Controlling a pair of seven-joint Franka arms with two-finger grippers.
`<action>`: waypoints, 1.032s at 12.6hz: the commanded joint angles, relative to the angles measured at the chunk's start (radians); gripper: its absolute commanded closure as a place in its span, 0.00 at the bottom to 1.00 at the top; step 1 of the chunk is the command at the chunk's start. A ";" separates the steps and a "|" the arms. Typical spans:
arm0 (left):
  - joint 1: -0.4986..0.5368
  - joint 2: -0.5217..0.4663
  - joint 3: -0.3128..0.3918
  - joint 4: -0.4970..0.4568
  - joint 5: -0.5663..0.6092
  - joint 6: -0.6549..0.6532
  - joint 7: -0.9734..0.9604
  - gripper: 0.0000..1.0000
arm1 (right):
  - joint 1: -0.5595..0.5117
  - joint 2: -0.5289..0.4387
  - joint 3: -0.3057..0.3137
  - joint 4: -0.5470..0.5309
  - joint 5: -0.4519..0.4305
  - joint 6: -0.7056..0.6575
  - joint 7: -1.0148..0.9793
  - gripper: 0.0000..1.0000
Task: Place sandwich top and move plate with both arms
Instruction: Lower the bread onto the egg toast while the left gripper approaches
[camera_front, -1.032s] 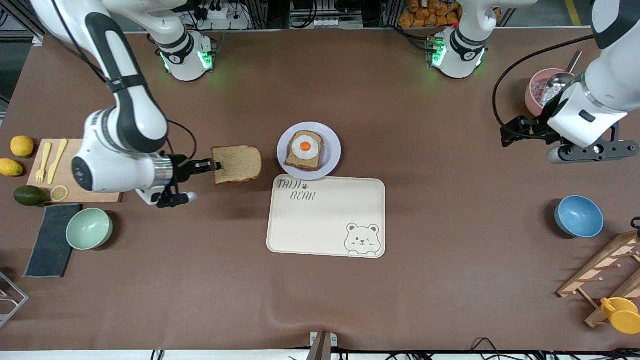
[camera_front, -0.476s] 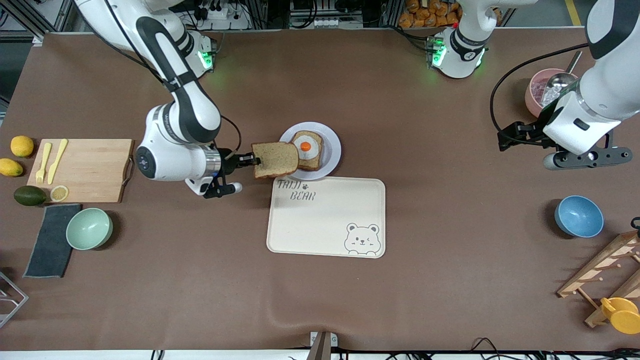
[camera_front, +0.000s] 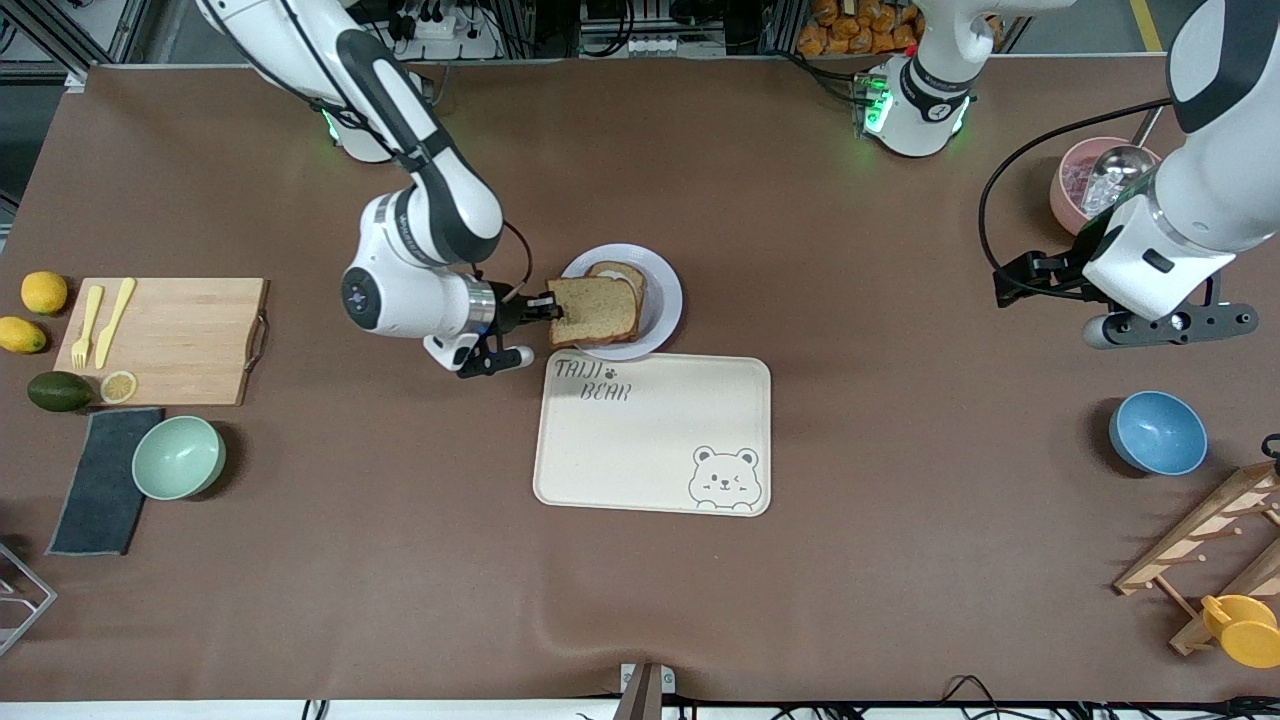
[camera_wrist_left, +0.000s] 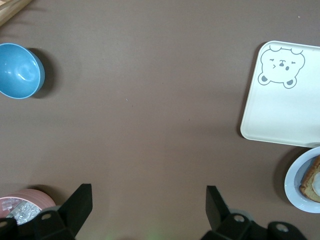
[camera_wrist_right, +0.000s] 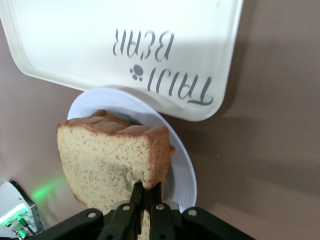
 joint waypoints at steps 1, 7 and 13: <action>-0.001 0.007 -0.007 0.003 0.001 -0.005 -0.020 0.00 | 0.027 -0.010 -0.014 -0.027 0.031 0.015 0.007 1.00; -0.002 0.007 -0.007 0.002 0.001 -0.013 -0.021 0.00 | 0.089 -0.009 -0.012 -0.061 0.081 0.081 0.007 1.00; -0.002 0.005 -0.012 0.012 0.003 -0.008 -0.001 0.00 | 0.092 0.002 -0.014 -0.057 0.086 0.088 0.074 0.90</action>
